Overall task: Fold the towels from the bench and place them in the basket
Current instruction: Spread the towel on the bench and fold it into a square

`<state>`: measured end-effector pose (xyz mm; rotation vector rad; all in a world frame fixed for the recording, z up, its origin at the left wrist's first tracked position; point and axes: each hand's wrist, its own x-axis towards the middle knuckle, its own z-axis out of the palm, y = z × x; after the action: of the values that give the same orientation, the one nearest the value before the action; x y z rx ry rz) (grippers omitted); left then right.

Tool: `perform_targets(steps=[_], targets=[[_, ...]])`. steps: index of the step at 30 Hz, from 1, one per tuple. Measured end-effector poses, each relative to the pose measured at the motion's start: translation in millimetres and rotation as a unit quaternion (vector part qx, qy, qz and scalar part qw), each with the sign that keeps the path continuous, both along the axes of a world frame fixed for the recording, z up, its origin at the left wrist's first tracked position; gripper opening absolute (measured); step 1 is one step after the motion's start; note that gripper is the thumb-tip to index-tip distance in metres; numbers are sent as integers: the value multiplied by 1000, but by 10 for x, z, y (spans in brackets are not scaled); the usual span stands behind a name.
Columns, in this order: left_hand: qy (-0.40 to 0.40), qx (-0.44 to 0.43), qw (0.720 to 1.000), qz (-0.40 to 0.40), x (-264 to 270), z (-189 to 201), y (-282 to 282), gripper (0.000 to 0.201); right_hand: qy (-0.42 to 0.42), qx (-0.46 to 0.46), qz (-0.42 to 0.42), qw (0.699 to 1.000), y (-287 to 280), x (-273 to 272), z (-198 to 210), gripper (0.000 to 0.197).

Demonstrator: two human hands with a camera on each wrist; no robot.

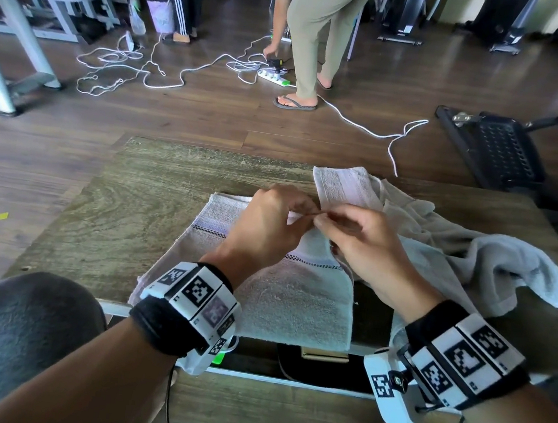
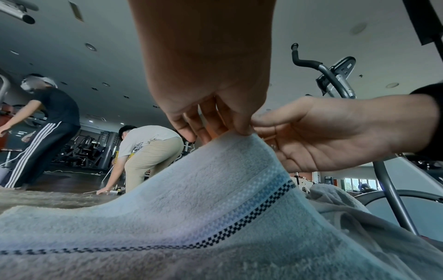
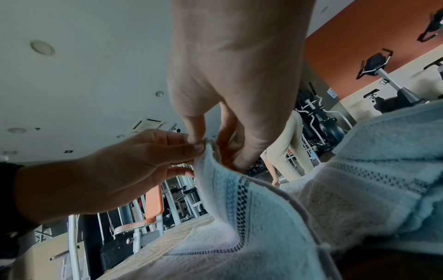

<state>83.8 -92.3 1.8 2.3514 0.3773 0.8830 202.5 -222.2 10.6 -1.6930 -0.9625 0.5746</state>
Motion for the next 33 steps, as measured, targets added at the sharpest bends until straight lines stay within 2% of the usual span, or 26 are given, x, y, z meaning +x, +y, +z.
perform_targets(steps=[5,10,14,17,24,28,33], targets=[[2,4,1000,-1,5,-28,-30,12,-20,-10,1,1000,-6,32,-13,10],[-12,-38,999,-6,-18,14,-27,6,-6,17,-5,1000,10,78,-7,12],[3,-65,997,-43,-27,35,-26,7,-20,28,-8,999,21,98,-13,2],[14,-65,996,-56,-28,29,-27,10,-34,24,-4,999,7,111,-33,4],[-6,-47,998,-43,-40,24,-20,11,-38,37,23,998,-11,30,9,6],[-3,-54,997,-49,-29,0,-36,12,-61,50,7,997,8,50,-16,4],[17,-43,999,-11,-10,-79,19,12,-73,68,-7,995,5,21,-48,6]])
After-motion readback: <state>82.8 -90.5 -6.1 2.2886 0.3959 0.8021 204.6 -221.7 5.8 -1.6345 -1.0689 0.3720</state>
